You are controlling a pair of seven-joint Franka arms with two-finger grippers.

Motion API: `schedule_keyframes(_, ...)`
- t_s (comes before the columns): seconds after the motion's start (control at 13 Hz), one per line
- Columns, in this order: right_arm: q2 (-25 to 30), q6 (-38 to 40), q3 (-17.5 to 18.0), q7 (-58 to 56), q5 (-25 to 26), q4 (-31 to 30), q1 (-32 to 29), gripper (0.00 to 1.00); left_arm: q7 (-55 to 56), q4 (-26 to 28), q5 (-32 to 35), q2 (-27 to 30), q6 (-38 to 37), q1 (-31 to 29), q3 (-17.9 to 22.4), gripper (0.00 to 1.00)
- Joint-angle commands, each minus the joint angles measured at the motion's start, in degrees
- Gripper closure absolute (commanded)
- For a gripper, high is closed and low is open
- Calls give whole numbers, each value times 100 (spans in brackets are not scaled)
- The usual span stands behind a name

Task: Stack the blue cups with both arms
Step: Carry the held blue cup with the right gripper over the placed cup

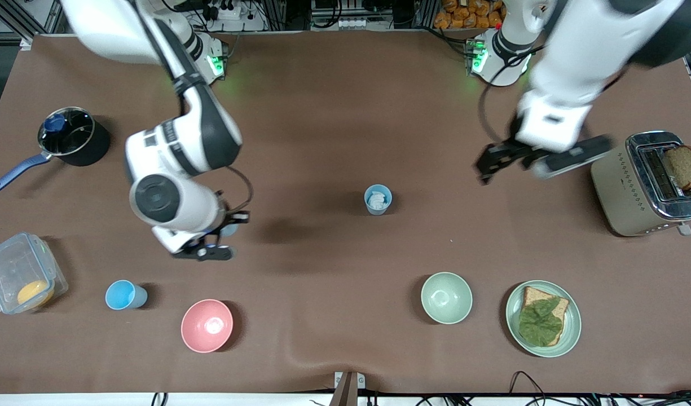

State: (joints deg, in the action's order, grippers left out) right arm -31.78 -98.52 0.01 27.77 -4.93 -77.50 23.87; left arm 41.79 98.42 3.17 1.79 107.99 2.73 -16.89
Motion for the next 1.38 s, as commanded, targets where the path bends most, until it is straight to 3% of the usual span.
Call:
schedule_keyframes(0.0,-109,-175,-63,929,-376,410,721,100,-923,-382,26,252,-741,-754,-60,0)
schedule_keyframes(0.15,-215,-929,-98,1011,-133,447,1599,100,-1653,-875,87,68,-1401,-1264,-51,0)
schedule_keyframes(0.31,-381,-1257,-107,1055,446,473,2163,100,-2225,-895,96,58,-1430,-1686,-51,0)
schedule_keyframes(0.54,-540,-1293,-107,994,836,543,2560,100,-3025,-904,79,23,-1430,-2319,-121,0)
schedule_keyframes(0.69,-776,-1520,-107,793,1010,805,2587,100,-3185,-860,26,93,-1543,-2382,-78,0)
schedule_keyframes(0.85,-970,-1679,-98,502,1336,991,2623,100,-3186,-694,-245,251,-1597,-2382,19,0)
schedule_keyframes(0.92,-1023,-1828,-98,493,1346,983,2692,100,-3299,-623,-351,321,-1597,-2261,385,0)
schedule_keyframes(1.08,-1138,-1899,-107,545,1354,992,2790,100,-3633,-543,-379,418,-1614,-1211,1454,0)
schedule_keyframes(1.15,-1147,-1978,-107,545,1354,992,2807,100,-3643,-543,-309,401,-1640,-900,1704,0)
schedule_keyframes(1.31,-1147,-2066,-107,571,1346,1000,2816,100,-3643,-587,-134,375,-1693,-766,1689,0)
